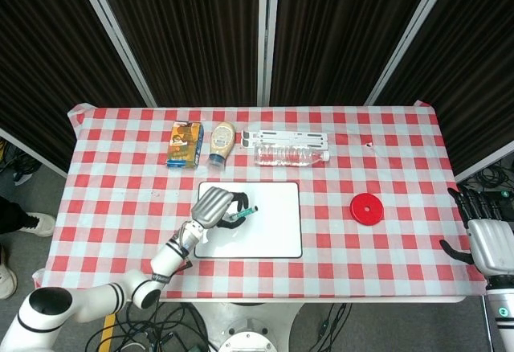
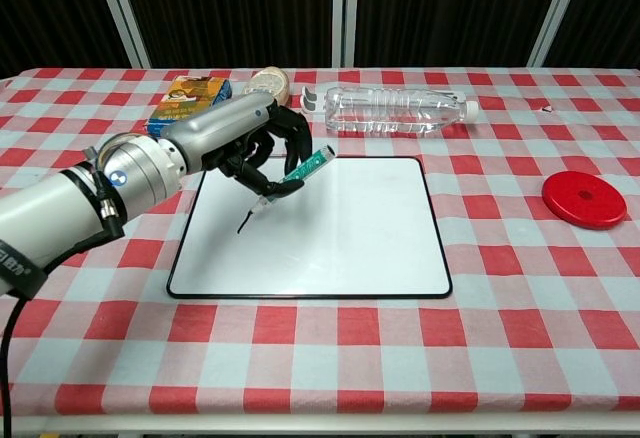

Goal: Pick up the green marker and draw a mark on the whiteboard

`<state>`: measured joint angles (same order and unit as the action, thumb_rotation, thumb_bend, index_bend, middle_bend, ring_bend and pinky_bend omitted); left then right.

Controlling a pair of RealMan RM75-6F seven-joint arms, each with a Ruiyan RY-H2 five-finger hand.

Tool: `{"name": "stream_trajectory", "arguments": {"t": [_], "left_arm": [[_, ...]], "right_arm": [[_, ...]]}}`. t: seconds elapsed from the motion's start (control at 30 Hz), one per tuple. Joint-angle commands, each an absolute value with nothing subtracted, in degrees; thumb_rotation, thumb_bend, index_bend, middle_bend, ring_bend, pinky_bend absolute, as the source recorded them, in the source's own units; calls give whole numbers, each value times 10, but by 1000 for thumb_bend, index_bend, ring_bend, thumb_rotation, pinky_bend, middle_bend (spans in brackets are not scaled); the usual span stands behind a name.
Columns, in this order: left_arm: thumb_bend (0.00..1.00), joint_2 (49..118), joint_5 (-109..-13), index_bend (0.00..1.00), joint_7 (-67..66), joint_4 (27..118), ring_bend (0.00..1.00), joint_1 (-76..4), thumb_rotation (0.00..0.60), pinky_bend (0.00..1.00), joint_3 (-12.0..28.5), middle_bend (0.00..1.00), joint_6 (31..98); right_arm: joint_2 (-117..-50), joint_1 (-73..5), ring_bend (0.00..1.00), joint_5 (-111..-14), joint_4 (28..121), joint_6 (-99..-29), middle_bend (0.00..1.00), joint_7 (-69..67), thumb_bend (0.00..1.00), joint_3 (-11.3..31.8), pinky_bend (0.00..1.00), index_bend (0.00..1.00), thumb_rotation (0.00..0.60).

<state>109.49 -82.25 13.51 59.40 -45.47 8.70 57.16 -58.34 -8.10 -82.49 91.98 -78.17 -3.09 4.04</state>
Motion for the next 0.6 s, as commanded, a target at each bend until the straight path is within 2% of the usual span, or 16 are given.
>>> {"name": "stream_trajectory", "arguments": {"t": [0.03,0.6], "left_arm": [[399,1107,-814,550,139,574,772,-458,600,950,91,600,562],[399,1132,-809,550,162,529,771,-462,600,950,93,600,552]], "right_arm": [[-583,-81,0,-825,920,-781,30,-31,101,40,0,0,600],[-584,-81,0,-824,919,-779,29,-30,101,40,0,0,600]]}}
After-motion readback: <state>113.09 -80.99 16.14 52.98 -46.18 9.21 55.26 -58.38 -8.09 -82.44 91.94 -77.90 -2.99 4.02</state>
